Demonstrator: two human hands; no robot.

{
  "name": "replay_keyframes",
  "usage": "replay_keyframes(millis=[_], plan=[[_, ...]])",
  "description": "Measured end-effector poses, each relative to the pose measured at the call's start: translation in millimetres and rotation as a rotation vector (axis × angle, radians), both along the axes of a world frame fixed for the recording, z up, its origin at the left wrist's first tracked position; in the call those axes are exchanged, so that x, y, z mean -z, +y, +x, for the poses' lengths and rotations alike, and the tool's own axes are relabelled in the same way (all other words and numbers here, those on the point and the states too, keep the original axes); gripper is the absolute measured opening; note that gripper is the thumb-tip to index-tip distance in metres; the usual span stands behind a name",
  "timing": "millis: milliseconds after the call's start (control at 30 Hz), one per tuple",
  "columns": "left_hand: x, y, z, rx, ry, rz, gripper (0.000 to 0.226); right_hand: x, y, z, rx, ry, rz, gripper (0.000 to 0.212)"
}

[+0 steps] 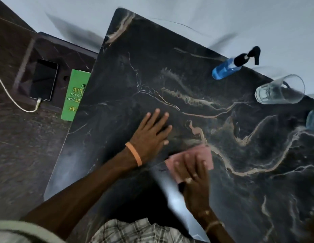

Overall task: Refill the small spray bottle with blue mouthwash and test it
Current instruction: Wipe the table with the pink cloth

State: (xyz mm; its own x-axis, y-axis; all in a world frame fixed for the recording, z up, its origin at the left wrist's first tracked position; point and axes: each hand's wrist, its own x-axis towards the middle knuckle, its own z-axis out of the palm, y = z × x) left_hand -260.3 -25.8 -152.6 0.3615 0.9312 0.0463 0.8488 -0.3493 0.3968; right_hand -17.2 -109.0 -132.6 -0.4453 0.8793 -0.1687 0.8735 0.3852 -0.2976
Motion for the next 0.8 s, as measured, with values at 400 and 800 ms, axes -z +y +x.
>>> replay_keyframes(millis=[400, 800], plan=[[-27.8, 29.7, -47.5, -0.782, -0.598, -0.087, 0.041, -1.7, 203.4, -187.1, 0.159, 0.061, -0.017, 0.055], [-25.2, 14.8, -102.8, -0.845, -0.471, -0.041, 0.029, 3.7, 160.6, -227.3, -0.142, 0.125, -0.001, 0.059]])
